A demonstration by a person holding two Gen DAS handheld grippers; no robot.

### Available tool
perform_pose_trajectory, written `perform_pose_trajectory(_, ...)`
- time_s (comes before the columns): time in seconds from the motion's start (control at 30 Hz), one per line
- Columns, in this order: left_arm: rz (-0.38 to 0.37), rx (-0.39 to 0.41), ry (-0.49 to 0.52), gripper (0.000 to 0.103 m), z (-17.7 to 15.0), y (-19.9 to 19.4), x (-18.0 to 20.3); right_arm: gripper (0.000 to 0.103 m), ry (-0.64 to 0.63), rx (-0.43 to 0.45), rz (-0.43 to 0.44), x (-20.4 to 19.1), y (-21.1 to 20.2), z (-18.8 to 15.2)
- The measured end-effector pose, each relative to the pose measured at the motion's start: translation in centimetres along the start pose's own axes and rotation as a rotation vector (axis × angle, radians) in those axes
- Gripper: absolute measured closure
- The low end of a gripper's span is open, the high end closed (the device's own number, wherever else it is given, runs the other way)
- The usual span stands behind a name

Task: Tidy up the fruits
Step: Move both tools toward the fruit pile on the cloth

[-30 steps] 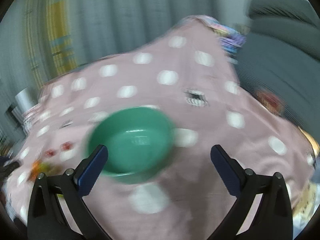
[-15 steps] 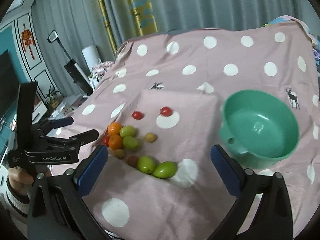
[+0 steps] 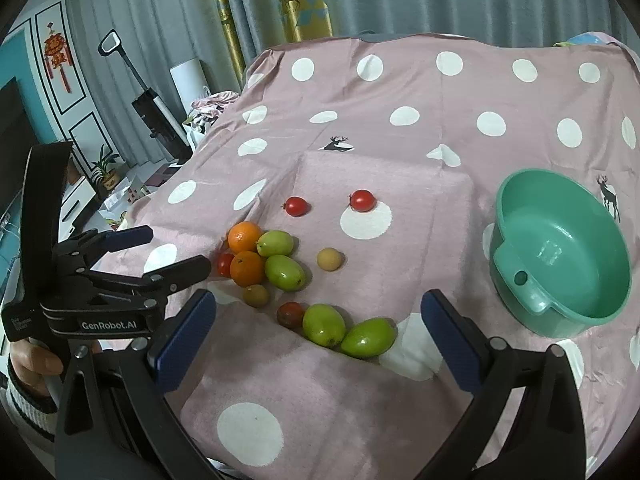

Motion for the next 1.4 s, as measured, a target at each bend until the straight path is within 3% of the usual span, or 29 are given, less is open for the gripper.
perform_pose_trajectory(1.17,-0.034,-0.013,0.029,0.001,-0.1,0.7,1.2,0.000,0.026,-0.005,0.003,0.8,0.4,-0.3)
perform_pose_trajectory(1.4,-0.099,-0.023,0.014,0.001,-0.2,1.2,1.1,0.000,0.060,0.000,0.024,1.5,0.9,-0.6)
Point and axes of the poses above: each gripper's, at about its wrist camera, not at the fingertips, and y roughly the way its jaws point, x to its right, z to its top, the point moved 4 cm from there along y, roughly the way its jaws point, and after that the axes turned 8 degrees about z, right-handed, at the moved point
